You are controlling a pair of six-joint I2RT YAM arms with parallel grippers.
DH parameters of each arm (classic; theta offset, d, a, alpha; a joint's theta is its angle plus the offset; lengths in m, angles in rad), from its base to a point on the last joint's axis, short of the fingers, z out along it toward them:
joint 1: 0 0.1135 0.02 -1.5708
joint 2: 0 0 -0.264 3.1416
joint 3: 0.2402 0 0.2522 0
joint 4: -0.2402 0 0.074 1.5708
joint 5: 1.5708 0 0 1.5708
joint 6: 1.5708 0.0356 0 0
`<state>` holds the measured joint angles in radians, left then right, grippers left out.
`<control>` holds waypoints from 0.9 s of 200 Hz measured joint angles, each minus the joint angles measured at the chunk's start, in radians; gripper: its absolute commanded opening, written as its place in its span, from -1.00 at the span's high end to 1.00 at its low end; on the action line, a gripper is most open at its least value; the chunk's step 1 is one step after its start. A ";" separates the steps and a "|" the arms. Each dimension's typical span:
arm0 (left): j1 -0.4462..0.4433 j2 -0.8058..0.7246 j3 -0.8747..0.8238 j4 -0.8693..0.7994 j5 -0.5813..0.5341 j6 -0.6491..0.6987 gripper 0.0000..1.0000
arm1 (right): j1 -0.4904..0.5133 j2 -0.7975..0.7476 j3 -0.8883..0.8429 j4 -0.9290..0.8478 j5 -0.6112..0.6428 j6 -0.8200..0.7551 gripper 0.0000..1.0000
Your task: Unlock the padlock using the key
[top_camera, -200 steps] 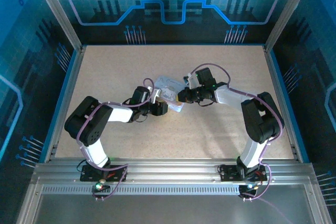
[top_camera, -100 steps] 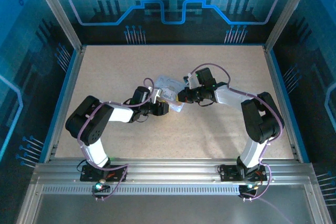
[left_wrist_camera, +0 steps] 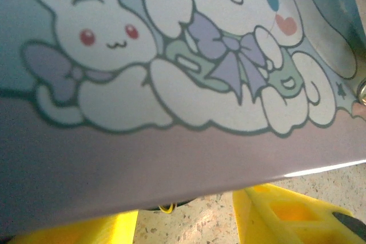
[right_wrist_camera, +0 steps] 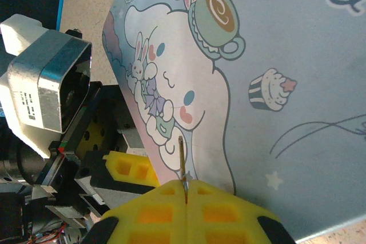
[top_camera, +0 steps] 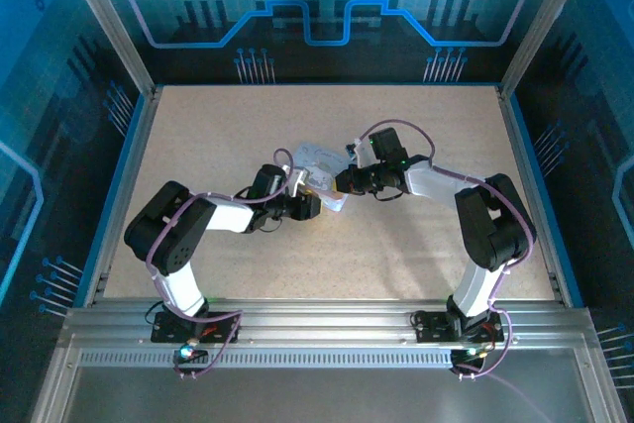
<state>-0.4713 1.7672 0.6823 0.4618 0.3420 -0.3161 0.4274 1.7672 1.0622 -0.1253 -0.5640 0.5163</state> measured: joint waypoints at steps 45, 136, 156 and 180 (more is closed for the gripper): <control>-0.001 0.000 0.000 0.000 -0.001 -0.002 0.10 | 0.000 0.000 0.000 0.000 0.000 0.000 0.98; -0.001 0.003 0.002 -0.001 -0.008 -0.027 0.29 | 0.000 0.000 0.000 0.001 0.000 0.000 0.99; -0.001 0.003 0.002 -0.002 -0.012 -0.030 0.31 | 0.000 -0.003 0.000 0.001 0.003 0.000 0.99; -0.001 0.002 0.002 -0.004 -0.012 -0.043 0.32 | 0.000 -0.016 -0.003 -0.002 0.026 -0.007 0.99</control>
<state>-0.4725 1.7695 0.6842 0.4576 0.3302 -0.3588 0.4274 1.7508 1.0595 -0.1268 -0.5385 0.5095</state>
